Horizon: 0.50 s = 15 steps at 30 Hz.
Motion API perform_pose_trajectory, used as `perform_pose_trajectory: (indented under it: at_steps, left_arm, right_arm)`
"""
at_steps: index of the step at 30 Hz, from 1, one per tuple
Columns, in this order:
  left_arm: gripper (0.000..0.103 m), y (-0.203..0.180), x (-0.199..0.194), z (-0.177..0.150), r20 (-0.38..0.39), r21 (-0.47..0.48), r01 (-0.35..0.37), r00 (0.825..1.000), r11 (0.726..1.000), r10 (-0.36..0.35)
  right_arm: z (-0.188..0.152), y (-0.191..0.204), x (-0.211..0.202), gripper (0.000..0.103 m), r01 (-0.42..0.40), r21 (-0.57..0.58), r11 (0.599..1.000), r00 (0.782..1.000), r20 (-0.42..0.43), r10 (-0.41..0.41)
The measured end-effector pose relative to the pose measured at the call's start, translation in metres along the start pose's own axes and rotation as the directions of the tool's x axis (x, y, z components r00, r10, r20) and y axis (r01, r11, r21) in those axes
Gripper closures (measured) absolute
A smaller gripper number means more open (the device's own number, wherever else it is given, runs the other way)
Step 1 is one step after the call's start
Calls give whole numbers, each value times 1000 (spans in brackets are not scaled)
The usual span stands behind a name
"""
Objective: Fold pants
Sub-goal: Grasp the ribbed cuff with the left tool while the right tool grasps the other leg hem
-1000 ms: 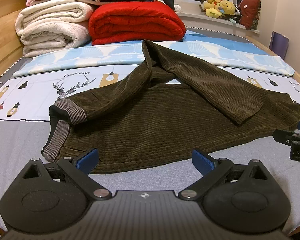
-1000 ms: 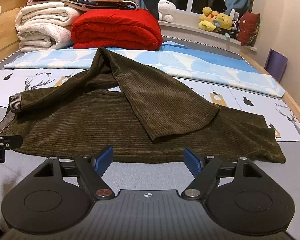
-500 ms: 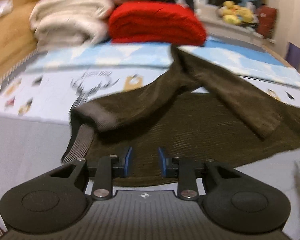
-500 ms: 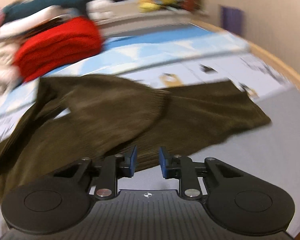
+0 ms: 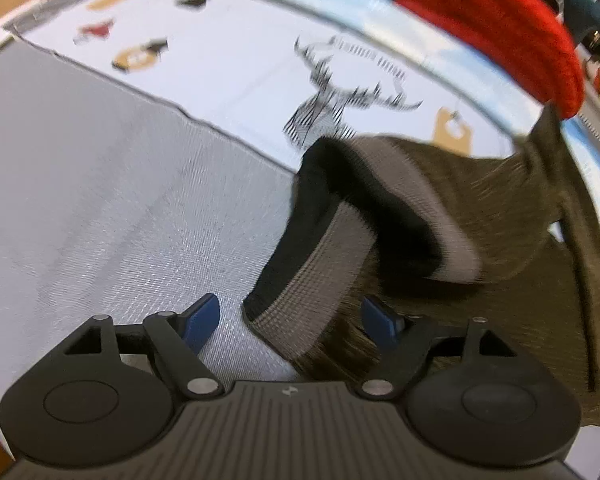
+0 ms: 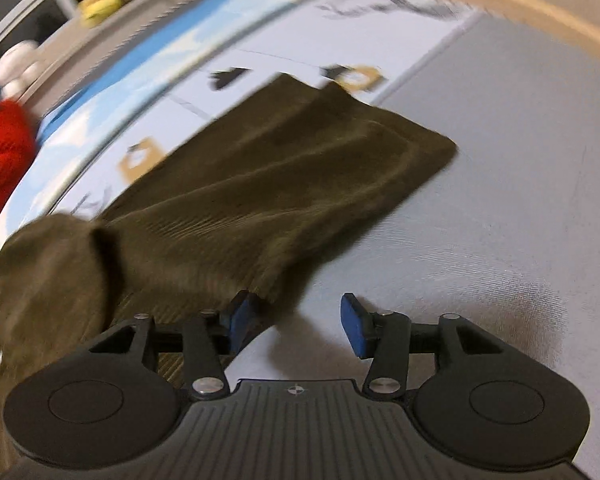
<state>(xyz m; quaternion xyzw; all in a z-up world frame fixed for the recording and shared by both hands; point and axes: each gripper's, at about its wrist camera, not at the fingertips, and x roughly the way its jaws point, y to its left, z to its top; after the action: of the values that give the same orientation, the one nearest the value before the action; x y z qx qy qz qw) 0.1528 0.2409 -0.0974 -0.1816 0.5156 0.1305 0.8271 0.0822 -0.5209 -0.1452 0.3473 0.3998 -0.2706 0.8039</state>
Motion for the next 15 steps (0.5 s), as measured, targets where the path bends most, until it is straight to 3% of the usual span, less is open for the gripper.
perform_pose_trajectory:
  at_steps: [5,9,11,13,14,15]
  left_arm:
    - [17,-1,31,11,-56,-24,7,998,1000,-8]
    - [18,-25,35,12,-55,96,26,998,995,-20]
    - [26,-38,34,8,-41,196,-21,999,980,30]
    - [47,-40,27,7,-17,233,-42,999,972,47]
    - [53,-40,22,7,-7,251,-38,999,967,41]
    - [73,-40,17,6,9,268,-37,999,963,36]
  right_arm:
    - [12,-5,12,44,-43,34,998,999,23,43]
    - [22,-11,19,44,-73,43,996,997,34,71]
    - [26,-14,18,50,-96,43,994,995,33,95]
    - [30,-17,16,88,-136,48,990,991,23,135]
    - [30,-16,11,88,-144,47,988,989,35,143]
    - [31,-15,6,90,-153,43,987,987,47,151]
